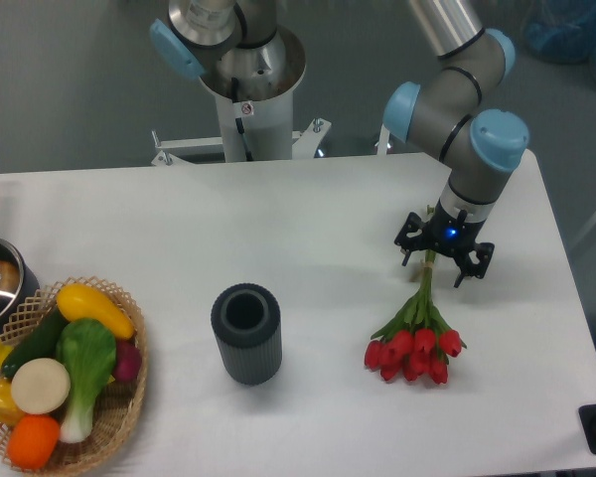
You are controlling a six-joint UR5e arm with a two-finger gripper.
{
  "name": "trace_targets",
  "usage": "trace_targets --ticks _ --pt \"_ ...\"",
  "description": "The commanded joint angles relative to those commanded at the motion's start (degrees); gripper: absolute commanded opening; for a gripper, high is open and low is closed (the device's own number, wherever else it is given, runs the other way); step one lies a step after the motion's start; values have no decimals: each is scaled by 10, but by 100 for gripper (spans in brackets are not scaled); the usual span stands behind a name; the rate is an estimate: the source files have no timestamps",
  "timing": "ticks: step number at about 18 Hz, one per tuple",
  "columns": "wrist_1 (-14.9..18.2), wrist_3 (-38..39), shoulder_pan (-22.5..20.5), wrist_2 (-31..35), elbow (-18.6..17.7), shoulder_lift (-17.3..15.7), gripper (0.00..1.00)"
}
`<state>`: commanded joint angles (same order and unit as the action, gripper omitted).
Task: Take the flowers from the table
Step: 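Move the open gripper down over the tulip stems, then close the gripper around the green tulip stems, then lift the red tulip bunch up off the table by the stems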
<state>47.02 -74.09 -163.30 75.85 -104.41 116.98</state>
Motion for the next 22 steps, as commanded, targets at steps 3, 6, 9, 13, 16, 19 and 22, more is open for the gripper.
trace_targets --ticks 3,6,9,13,16,19,22 --pt "0 0 3 0 0 4 100" --pt "-1 0 5 0 0 4 75" --pt "-4 0 5 0 1 4 61" --pt "-10 1 6 0 2 5 44" --pt "-10 1 6 0 2 4 32" --pt "-10 2 6 0 5 3 16" --pt "-10 5 5 -1 5 -1 6"
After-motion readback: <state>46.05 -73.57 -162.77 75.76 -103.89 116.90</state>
